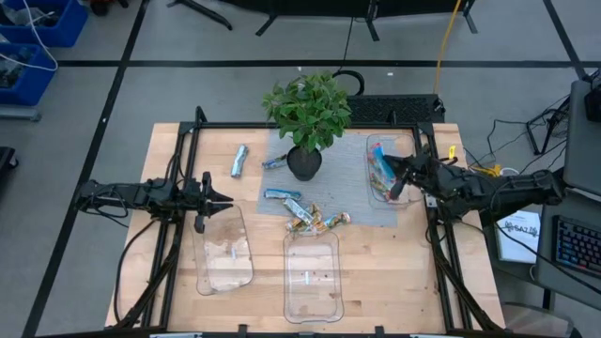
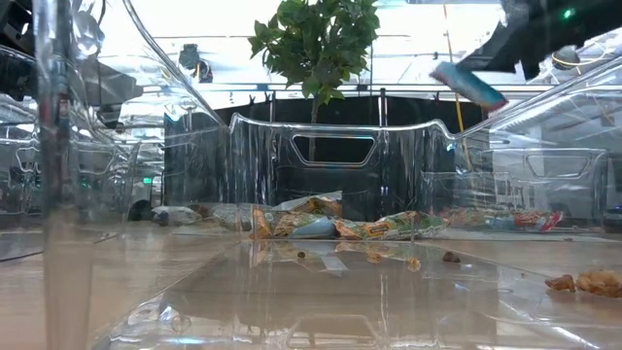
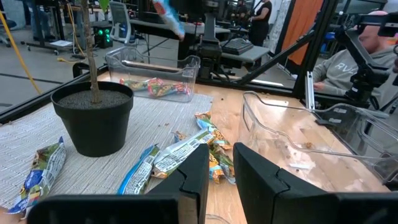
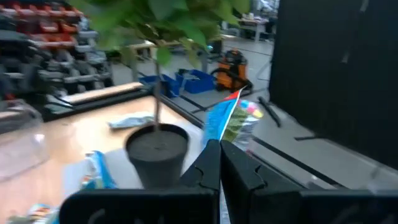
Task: Pick and place Granola Bars by type
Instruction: Put the red granola bar into the right transparent bin
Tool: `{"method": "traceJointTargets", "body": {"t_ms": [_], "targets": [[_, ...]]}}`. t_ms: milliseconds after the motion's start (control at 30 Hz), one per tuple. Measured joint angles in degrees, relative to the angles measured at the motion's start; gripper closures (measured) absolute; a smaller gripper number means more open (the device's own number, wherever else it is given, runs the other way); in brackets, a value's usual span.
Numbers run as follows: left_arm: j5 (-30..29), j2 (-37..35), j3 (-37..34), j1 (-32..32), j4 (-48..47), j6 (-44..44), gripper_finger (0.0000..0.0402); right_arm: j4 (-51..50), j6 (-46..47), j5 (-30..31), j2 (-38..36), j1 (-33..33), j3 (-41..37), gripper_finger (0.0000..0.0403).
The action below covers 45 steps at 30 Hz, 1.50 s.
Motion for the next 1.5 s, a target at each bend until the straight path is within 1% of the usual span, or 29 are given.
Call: {"method": "traceJointTargets", "body": {"t_ms": [200,300,400,633,800,1000,1100,1300,1500], "targets": [[0.0,0.0,0.0,0.0,0.0,0.0,0.0325,-0.2,0.7,-0.2,-1.8,-4.4,-2.5,0.0403],[0.0,0.0,0.0,0.0,0.0,0.0,0.0325,-2.0,1.5,-0.2,-3.6,-6.8,-2.8,0.0403],[0.0,0.0,0.0,0.0,0.0,0.0,0.0325,-6.6,4.1,-0.2,-5.4,-9.6,-2.8,0.0403],[0.0,0.0,0.0,0.0,0.0,0.0,0.0325,-22.9,14.0,-2.2,-6.7,-15.3,-2.8,0.0403],[0.0,0.0,0.0,0.0,0.0,0.0,0.0325,-28.3,18.9,-5.1,-6.6,-18.9,-2.8,0.0403],[0.0,0.0,0.0,0.0,0.0,0.0,0.0325,-28.5,20.7,-6.5,-4.6,-21.4,-2.9,0.0403],[0.0,0.0,0.0,0.0,0.0,0.0,0.0325,-27.4,21.6,-6.6,-2.9,-22.0,-4.7,0.0403],[0.0,0.0,0.0,0.0,0.0,0.0,0.0325,-19.5,22.3,-9.5,0.1,-23.3,-10.7,0.0403],[0.0,0.0,0.0,0.0,0.0,0.0,0.0325,-14.2,22.8,-9.5,0.6,-23.4,-14.7,0.0403]]}}
